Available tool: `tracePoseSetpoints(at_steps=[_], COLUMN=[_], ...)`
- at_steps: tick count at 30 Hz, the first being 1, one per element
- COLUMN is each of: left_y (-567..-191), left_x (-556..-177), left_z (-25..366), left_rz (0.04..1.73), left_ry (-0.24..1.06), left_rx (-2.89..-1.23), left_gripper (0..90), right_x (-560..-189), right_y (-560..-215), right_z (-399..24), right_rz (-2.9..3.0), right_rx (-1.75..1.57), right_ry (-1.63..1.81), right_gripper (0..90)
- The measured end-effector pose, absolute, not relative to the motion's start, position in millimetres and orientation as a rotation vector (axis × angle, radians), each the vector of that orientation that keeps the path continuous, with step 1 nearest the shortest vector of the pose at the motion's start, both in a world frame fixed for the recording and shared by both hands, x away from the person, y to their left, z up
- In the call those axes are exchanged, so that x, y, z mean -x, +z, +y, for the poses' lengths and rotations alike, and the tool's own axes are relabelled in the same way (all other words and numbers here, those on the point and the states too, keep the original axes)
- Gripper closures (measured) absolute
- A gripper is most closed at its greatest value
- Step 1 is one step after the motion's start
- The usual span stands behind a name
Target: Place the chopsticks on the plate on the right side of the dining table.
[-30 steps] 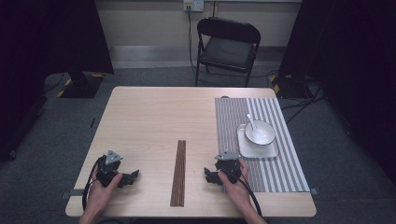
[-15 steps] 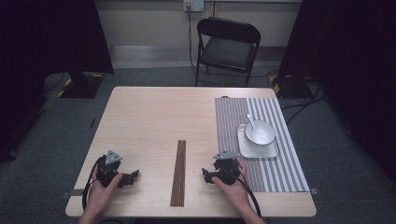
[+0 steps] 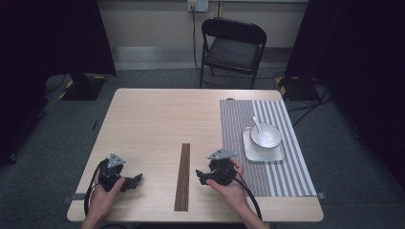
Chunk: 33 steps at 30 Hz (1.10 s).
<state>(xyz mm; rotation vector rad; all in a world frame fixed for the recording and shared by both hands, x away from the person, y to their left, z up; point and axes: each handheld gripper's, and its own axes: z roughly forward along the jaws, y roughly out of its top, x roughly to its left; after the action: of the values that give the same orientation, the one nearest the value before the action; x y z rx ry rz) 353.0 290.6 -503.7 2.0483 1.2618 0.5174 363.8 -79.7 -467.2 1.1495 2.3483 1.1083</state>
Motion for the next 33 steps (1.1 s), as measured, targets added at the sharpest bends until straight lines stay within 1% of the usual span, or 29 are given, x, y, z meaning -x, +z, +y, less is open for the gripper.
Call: tracePoseSetpoints(at_steps=[12,16,17,22,33], left_y=[-503.7,-503.6,-503.7,-503.7,-503.7], left_x=[-352.9,-352.9,-352.9,-352.9,-352.9], left_z=[290.7,290.6,290.6,290.7,290.7], left_rz=[1.262,1.262,1.262,1.262,1.262], left_ry=[0.518,0.518,0.517,0.518,0.518], left_rx=[-2.048,-2.049,-2.048,-2.048,-2.048], left_gripper=[0.0,0.0,0.0,0.0,0.0], right_x=[-364.9,-363.6,-363.6,-363.6,-361.2], right_y=[-476.3,-480.8,-482.5,-488.0,-489.9], right_z=[-52.6,-46.1,-44.6,-40.0,-38.3], right_rz=[2.43,2.45,2.456,2.461,2.461], right_rx=[-1.105,-1.09,-1.086,-1.089,-1.086], right_ry=[1.089,1.072,1.065,1.041,1.037], right_gripper=[22.2,24.4,26.5,29.5,30.5])
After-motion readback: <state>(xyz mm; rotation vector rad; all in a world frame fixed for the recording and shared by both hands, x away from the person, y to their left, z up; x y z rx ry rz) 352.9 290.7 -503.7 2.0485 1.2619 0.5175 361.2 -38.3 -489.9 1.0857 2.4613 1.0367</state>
